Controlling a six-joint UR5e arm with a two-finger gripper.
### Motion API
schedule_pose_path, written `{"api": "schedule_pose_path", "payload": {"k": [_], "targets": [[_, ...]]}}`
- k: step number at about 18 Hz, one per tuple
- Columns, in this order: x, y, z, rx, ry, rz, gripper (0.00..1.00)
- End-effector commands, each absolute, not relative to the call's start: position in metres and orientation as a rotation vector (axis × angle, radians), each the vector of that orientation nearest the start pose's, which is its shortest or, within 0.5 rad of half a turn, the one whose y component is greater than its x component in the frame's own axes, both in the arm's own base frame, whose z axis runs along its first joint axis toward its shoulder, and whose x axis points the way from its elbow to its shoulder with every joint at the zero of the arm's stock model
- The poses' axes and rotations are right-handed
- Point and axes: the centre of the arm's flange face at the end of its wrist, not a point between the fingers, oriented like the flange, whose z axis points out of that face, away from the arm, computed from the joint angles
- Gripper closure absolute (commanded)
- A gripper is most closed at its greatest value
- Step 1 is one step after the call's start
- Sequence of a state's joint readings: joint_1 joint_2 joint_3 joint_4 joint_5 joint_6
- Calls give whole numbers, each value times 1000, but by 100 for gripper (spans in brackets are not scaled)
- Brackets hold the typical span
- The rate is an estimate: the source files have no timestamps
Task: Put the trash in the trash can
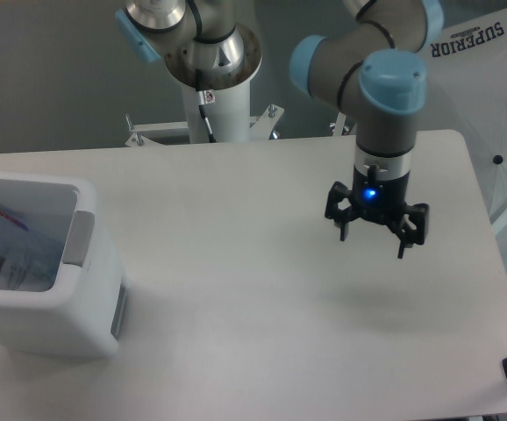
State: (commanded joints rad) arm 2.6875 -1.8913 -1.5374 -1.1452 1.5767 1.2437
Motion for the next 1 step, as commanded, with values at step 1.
{"api": "schedule_pose_path", "payload": {"k": [1], "targets": [[-504, 394, 372, -3102, 237, 151, 0]]}}
